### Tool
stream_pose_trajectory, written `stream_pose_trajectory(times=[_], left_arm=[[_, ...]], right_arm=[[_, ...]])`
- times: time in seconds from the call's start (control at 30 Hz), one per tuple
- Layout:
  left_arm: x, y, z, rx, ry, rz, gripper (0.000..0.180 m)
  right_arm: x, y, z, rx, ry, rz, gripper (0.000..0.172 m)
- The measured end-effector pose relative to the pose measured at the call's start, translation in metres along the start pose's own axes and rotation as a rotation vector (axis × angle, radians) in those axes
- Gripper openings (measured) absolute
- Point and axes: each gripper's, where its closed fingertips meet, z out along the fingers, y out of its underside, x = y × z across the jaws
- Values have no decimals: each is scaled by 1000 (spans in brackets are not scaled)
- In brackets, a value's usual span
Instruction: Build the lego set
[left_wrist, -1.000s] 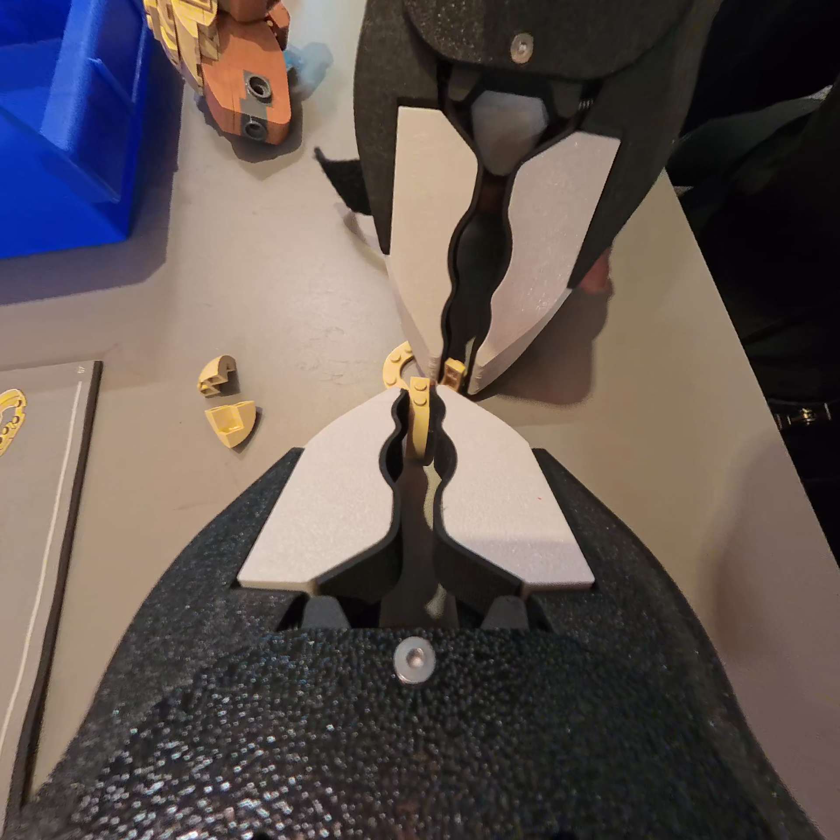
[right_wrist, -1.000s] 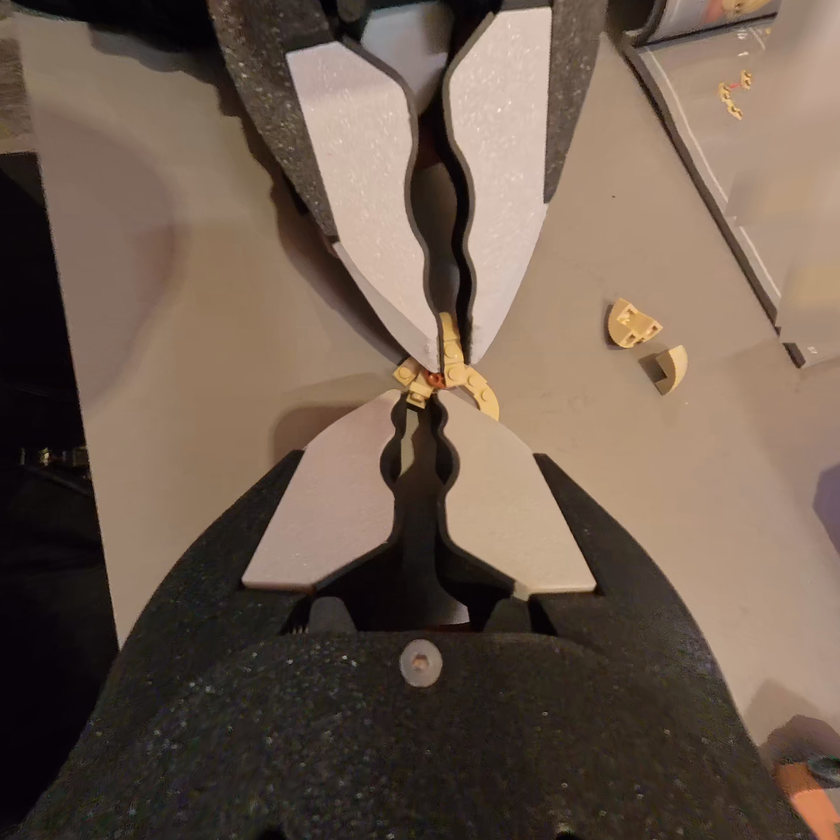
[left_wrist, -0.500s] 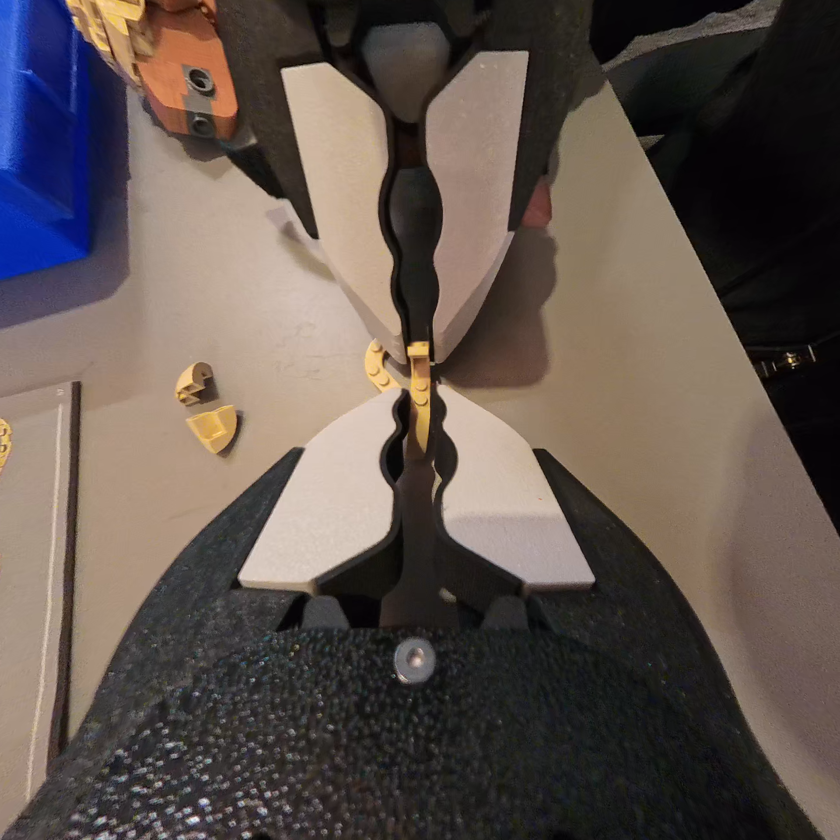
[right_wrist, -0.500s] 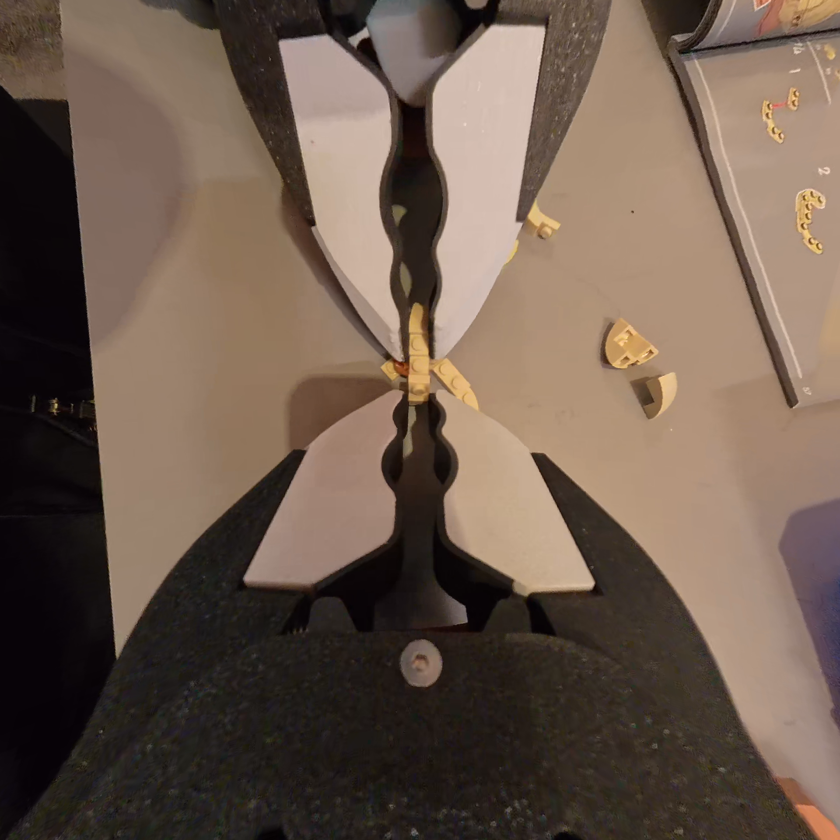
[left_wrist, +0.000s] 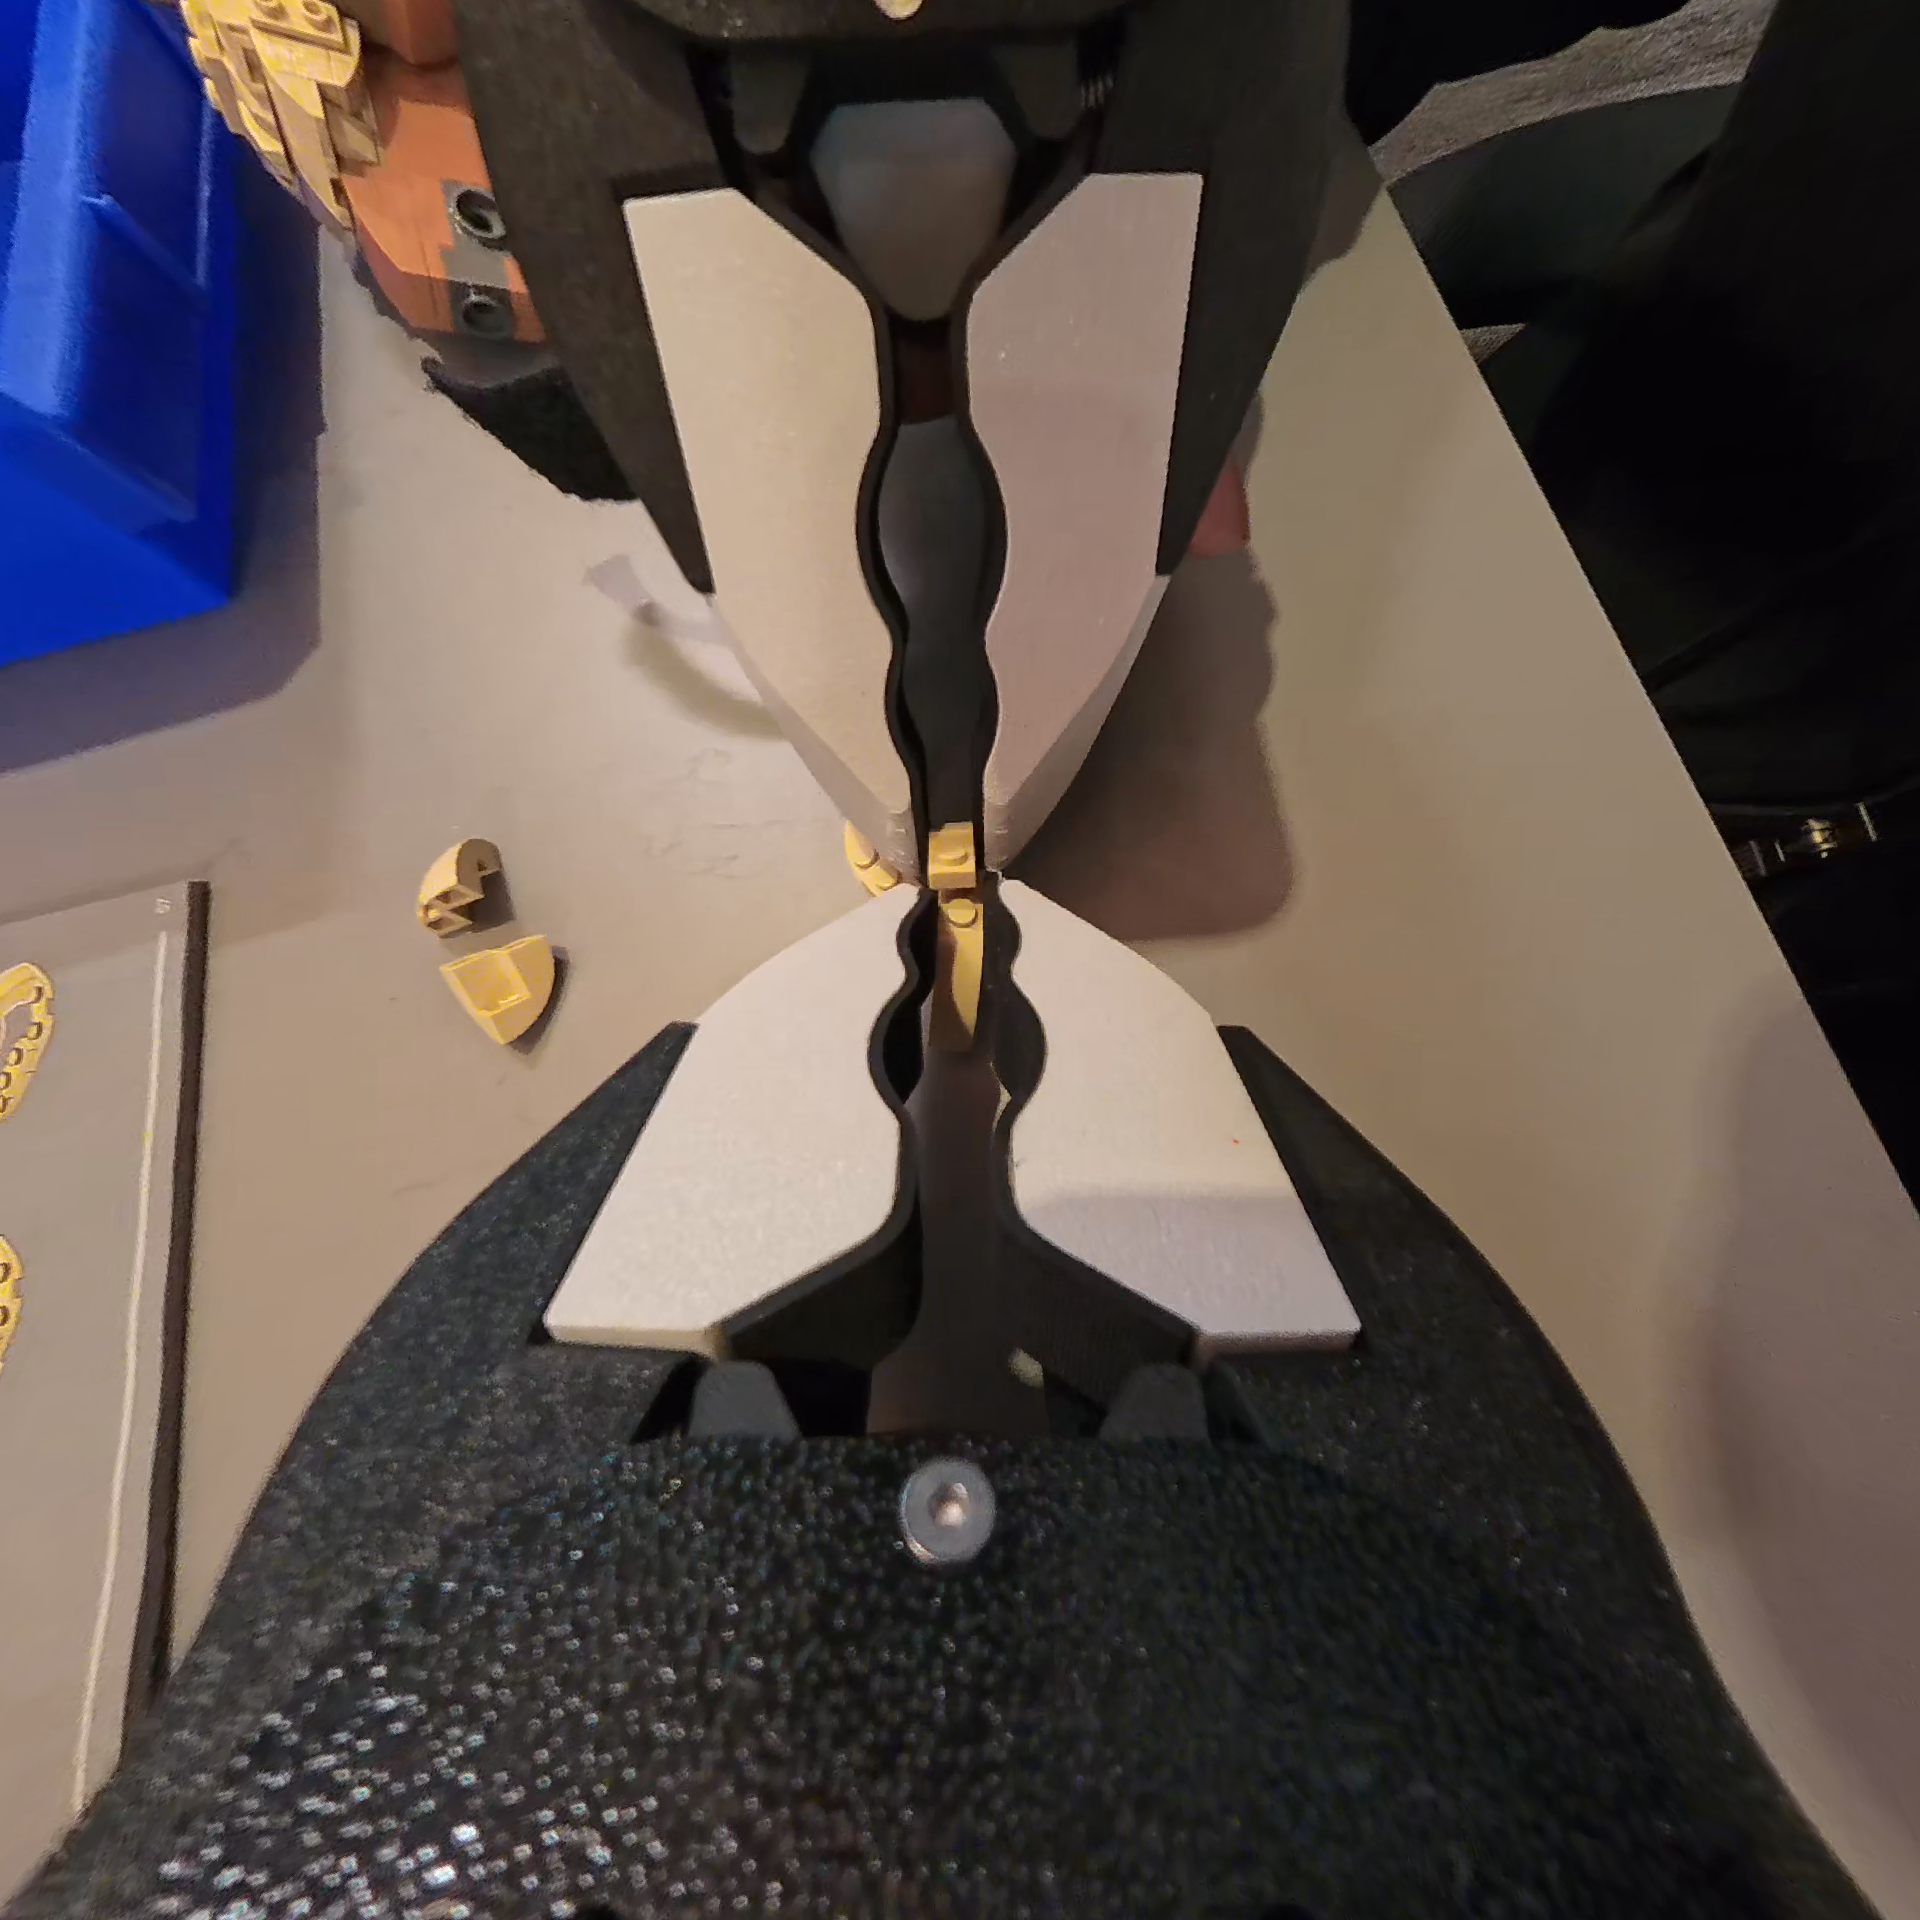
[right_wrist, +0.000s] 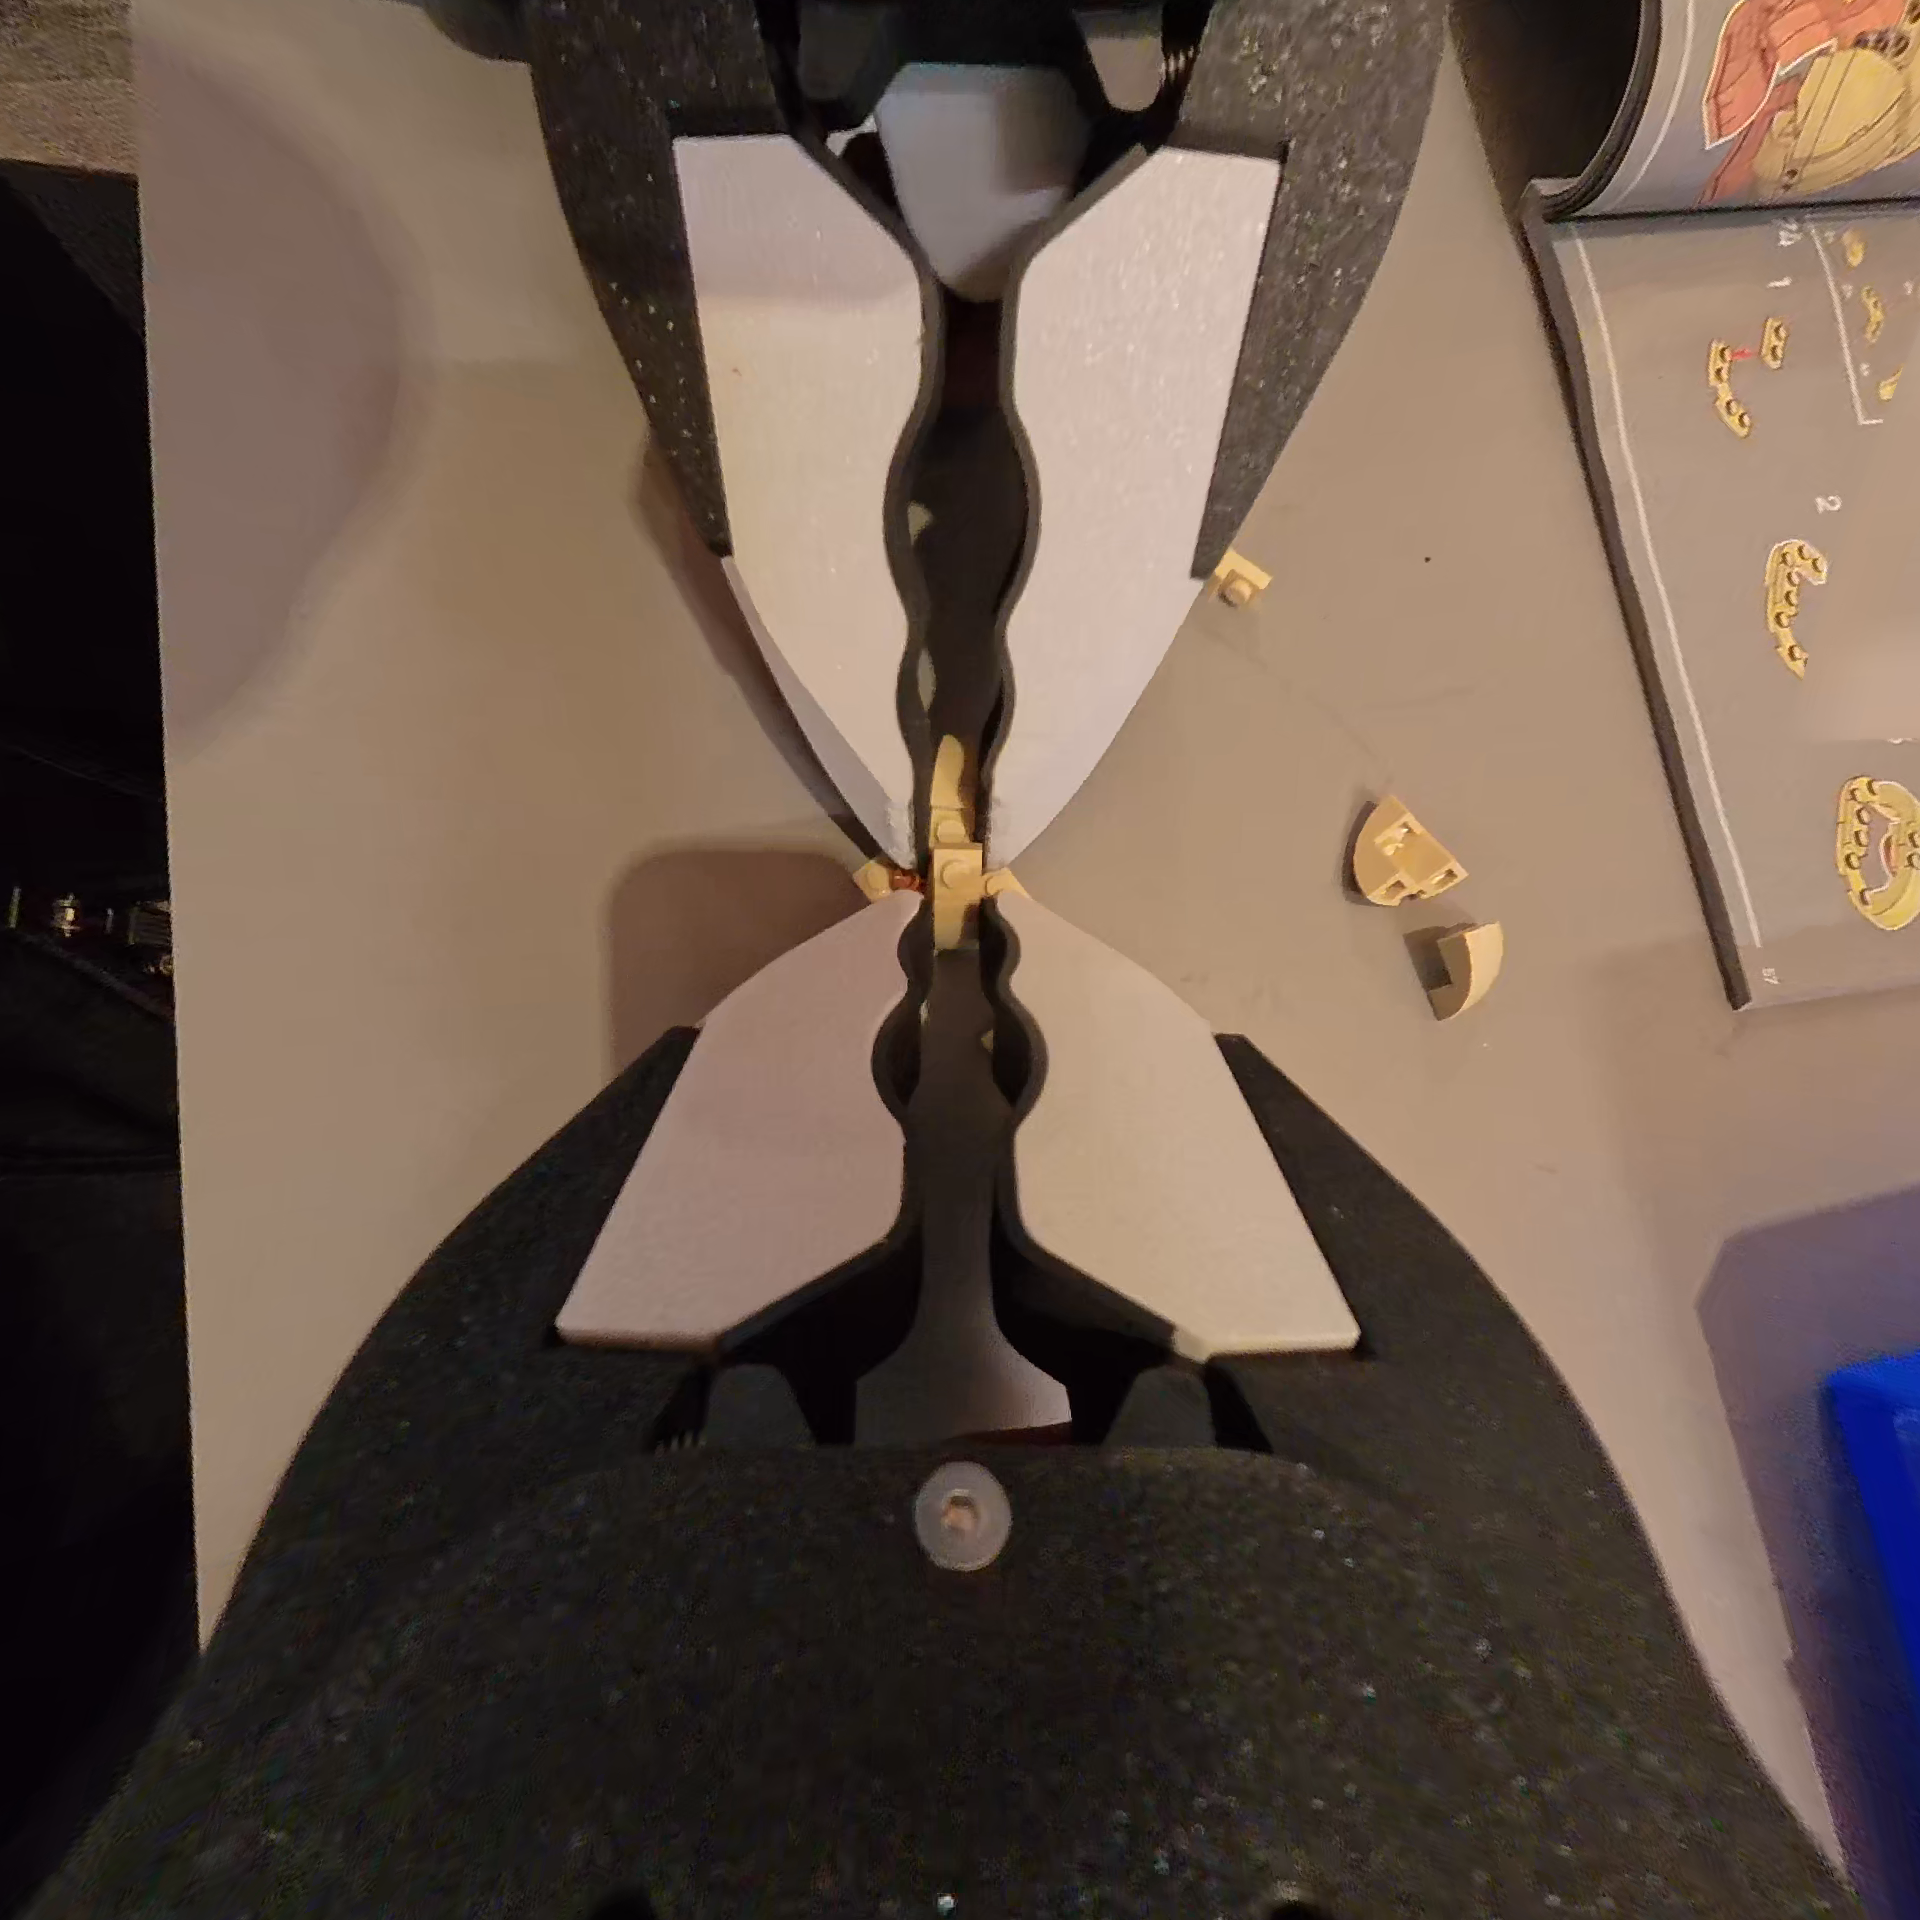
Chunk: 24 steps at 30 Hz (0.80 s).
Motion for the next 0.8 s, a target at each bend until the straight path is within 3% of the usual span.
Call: stream_pose_trajectory(times=[0.8], left_arm=[[-3,-3,-2,-22,-64,70,8]], right_arm=[[2,4,0,-116,58,-80,8]])
